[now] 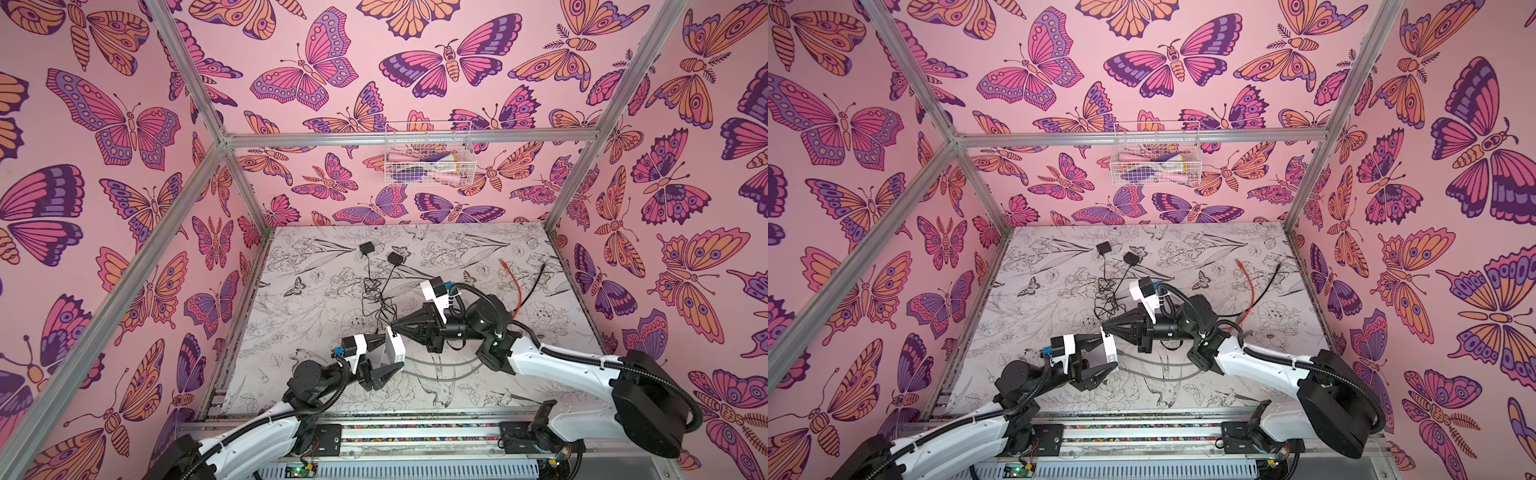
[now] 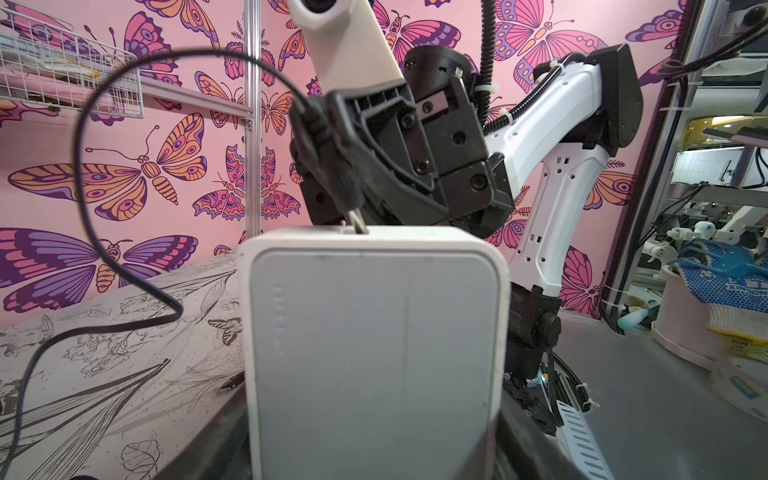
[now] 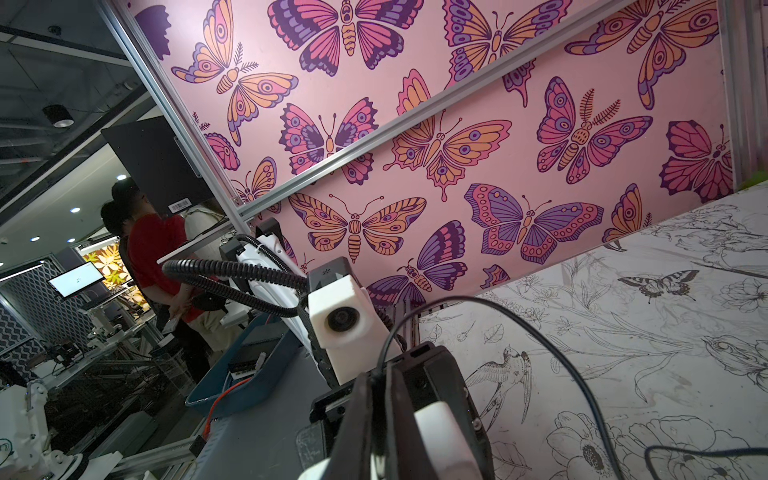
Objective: Insert the plug into the switch port
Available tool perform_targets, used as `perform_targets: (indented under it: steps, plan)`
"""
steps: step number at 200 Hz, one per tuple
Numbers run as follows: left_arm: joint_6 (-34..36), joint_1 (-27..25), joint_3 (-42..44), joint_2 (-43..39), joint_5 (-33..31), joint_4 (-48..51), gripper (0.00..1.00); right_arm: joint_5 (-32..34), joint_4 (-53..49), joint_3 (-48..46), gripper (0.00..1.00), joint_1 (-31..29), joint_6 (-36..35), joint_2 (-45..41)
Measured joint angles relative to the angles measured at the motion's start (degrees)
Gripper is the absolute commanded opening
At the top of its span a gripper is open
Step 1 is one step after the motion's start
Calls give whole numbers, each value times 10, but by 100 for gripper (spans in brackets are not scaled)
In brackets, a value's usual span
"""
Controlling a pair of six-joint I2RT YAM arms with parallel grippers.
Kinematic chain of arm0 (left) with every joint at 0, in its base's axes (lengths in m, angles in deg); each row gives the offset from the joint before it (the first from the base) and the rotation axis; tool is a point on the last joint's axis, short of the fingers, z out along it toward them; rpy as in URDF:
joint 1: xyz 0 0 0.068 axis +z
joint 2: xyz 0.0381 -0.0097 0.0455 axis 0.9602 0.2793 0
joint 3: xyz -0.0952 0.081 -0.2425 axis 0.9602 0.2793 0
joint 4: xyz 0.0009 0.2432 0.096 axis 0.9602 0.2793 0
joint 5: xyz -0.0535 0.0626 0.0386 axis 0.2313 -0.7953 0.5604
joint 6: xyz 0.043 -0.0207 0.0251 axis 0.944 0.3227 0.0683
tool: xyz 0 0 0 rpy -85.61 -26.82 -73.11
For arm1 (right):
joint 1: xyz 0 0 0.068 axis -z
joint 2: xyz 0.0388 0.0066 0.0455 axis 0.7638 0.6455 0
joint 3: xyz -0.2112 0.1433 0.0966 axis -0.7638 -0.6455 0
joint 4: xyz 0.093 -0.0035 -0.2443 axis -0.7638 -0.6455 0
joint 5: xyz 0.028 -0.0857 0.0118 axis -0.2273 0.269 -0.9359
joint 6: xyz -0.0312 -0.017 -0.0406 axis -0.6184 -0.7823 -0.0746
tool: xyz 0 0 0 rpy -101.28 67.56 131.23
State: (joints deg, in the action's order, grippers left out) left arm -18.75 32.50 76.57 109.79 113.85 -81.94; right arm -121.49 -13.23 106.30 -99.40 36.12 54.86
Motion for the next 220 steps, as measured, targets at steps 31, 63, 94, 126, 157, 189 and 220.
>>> perform_targets:
  steps: [31,63,94,126,157,189,220]
  plan:
    - [-2,0,2,-5,-7,1,0,5,13,-2,0,0,0,7]
    - [-5,0,2,-14,-12,5,0,12,33,-4,0,-2,1,12]
    - [-9,0,2,-13,-14,5,0,14,52,-4,0,-3,5,22]
    - [-11,0,2,-9,-16,4,0,17,63,-4,0,-4,6,31]
    - [-13,0,2,-8,-16,4,0,19,74,-4,0,-5,14,38]
    - [-14,0,2,-5,-16,4,0,24,86,-4,0,-7,19,47]
    - [-16,0,2,-5,-17,1,0,24,99,-4,0,-8,27,55]
